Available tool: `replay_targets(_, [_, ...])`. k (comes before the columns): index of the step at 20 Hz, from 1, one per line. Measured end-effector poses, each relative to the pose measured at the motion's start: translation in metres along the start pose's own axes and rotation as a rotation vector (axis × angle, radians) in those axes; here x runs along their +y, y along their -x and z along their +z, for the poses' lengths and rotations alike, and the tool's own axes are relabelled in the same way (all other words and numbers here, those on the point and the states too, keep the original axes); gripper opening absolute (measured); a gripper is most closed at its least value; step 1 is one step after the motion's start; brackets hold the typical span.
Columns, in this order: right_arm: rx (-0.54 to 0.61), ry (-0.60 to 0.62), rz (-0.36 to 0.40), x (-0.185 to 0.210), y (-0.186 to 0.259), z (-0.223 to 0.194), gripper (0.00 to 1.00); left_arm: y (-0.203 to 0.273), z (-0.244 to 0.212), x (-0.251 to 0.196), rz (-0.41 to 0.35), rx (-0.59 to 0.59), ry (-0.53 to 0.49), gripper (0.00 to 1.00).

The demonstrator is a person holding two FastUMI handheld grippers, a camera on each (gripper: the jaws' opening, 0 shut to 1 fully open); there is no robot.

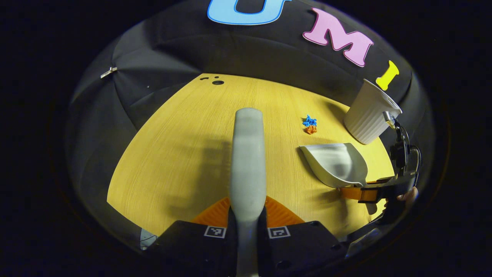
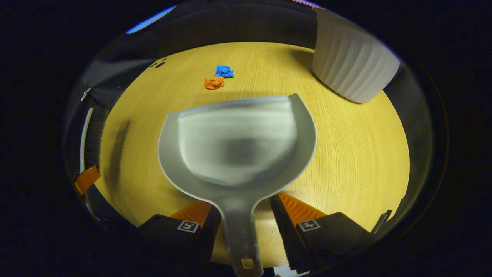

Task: Pick up the small broom and dustpan from the desktop, sweep the trash into the dustpan with the broom, and then empty the trash into the garbage bin.

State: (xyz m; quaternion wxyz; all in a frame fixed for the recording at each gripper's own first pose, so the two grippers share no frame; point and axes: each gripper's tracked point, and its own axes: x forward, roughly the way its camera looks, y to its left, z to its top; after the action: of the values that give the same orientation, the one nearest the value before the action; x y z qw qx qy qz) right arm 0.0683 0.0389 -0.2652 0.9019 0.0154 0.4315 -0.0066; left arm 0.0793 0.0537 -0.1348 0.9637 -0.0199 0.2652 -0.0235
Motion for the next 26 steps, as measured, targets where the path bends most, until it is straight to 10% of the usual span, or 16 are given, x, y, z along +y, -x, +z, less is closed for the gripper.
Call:
replay_targets(5, [-0.001,0.008,0.018,0.000,0.000,0.002,0.39,-0.006,0.002,-0.004,0.010,0.007,0.010,0.25])
replay_targets(11, [-0.006,0.031,0.157,0.006,0.003,-0.001,0.34,-0.024,0.012,-0.010,0.003,0.031,0.000,0.26])
replay_targets(26, [-0.030,0.051,0.117,-0.055,0.033,0.017,0.34,-0.143,0.110,-0.071,-0.089,0.112,-0.380,0.25])
